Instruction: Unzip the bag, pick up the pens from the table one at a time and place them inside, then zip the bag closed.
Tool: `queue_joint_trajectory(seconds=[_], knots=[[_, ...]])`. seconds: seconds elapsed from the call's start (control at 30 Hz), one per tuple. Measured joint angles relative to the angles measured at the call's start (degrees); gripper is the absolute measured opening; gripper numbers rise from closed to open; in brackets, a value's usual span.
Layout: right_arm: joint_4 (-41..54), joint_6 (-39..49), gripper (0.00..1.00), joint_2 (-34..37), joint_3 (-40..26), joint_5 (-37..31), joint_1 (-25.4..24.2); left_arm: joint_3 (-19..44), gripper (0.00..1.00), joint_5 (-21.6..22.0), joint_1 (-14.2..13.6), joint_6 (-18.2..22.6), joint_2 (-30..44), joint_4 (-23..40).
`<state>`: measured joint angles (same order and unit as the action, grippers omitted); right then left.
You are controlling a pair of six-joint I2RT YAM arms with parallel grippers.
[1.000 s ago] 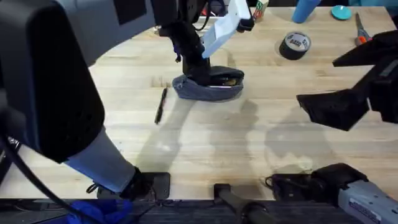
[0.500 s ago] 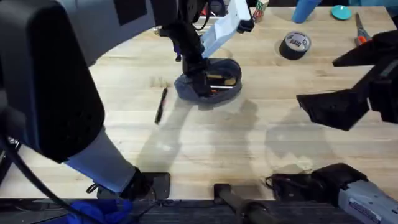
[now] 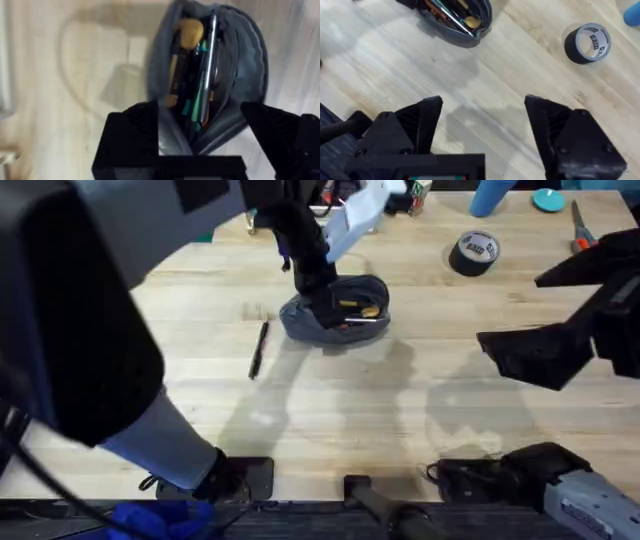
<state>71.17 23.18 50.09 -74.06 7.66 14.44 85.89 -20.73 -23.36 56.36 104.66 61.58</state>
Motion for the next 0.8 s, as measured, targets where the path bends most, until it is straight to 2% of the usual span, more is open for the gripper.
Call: queue_joint_trajectory(seconds=[0.13, 0.27, 0.4, 0.63, 0.77, 0.8], knots=[[0.0, 0.0, 0.996, 0.0, 0.0, 0.0, 0.0, 2.0, 0.995, 0.5, 0.4, -5.1, -4.5, -0.8], [0.0, 0.0, 0.996, 0.0, 0.0, 0.0, 0.0, 3.4, 0.995, 4.4, 1.4, -14.5, -11.3, -1.0], [0.0, 0.0, 0.996, 0.0, 0.0, 0.0, 0.0, 3.9, 0.995, 9.4, 2.1, -23.6, -17.4, 3.1], [0.0, 0.0, 0.996, 0.0, 0.0, 0.0, 0.0, 3.9, 0.995, 13.2, 2.1, -35.8, -21.2, 9.4], [0.0, 0.0, 0.996, 0.0, 0.0, 0.0, 0.0, 3.9, 0.995, 17.7, 2.1, -46.1, -21.1, 12.2], [0.0, 0.0, 0.996, 0.0, 0.0, 0.0, 0.0, 3.9, 0.995, 20.7, 2.1, -52.7, -21.1, 13.8]])
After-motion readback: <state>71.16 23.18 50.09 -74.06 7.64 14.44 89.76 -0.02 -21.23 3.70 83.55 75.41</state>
